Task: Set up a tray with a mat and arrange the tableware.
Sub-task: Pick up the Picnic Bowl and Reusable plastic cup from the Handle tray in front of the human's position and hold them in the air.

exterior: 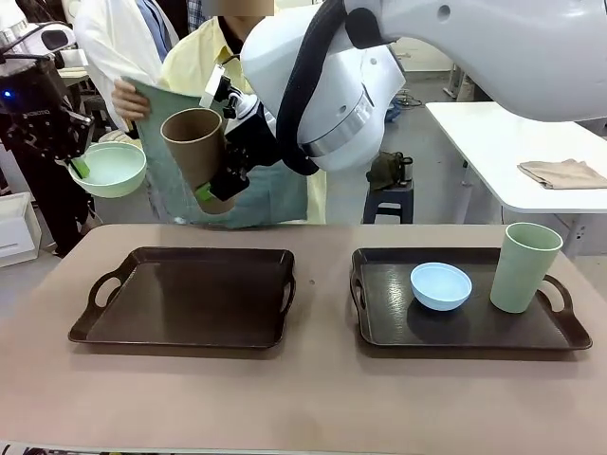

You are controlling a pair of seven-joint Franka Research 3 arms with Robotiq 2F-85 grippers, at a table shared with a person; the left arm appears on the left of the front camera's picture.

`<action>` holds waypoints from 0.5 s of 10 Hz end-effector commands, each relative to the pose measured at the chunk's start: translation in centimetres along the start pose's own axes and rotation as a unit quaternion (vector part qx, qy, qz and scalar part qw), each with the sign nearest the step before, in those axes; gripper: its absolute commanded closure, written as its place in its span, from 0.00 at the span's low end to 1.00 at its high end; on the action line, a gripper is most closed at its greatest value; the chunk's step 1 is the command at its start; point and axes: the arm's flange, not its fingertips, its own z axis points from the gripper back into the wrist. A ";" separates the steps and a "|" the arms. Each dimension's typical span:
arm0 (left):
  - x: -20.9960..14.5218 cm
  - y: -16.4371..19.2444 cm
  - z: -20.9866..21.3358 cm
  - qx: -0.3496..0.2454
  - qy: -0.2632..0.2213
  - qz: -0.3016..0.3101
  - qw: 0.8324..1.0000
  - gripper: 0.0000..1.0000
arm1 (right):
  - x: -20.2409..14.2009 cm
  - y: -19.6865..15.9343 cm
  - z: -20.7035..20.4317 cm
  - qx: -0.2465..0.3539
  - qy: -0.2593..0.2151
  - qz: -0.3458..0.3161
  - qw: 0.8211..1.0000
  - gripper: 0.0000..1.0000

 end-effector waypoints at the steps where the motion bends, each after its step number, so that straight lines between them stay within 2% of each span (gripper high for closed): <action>1: 0.2 0.0 -0.7 0.005 0.001 -0.002 1.000 1.00 | 0.0 0.0 0.0 -0.001 -0.003 -0.005 1.000 0.93; 5: 0.2 0.0 -0.7 0.005 0.001 -0.002 1.000 1.00 | 0.0 0.0 0.0 -0.001 -0.003 -0.005 1.000 0.93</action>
